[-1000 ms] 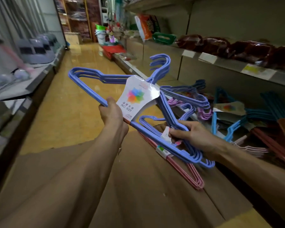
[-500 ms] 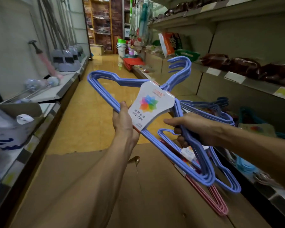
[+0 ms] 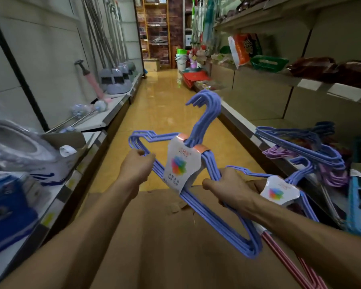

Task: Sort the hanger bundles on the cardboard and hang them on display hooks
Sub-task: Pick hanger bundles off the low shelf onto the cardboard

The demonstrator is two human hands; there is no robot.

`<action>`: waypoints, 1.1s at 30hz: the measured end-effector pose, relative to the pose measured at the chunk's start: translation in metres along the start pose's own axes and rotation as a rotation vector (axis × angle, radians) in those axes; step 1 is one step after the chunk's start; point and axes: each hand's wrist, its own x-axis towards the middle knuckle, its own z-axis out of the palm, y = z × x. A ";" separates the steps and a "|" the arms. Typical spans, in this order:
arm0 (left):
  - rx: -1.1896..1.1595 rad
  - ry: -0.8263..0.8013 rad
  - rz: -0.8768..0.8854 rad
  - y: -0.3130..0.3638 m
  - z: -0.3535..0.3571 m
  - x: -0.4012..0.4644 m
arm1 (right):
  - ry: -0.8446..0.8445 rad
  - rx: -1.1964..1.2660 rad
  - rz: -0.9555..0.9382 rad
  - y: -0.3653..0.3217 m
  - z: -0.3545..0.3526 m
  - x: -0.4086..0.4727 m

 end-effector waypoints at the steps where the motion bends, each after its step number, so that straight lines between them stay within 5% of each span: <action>1: 0.042 0.024 0.067 0.001 -0.002 0.000 | -0.016 -0.010 0.001 0.003 0.006 0.001; 6: 0.053 -0.085 0.335 0.014 0.010 -0.017 | -0.093 0.008 0.057 0.010 0.035 -0.003; 15: -0.039 -0.110 0.391 0.014 0.037 -0.015 | -0.225 0.263 0.083 0.015 0.067 -0.030; 26: -0.574 0.108 -0.046 -0.030 -0.009 0.007 | -0.600 0.470 0.234 0.018 0.111 -0.025; 33: -0.469 0.021 -0.043 -0.060 -0.048 0.012 | -0.930 0.573 0.319 0.018 0.185 -0.025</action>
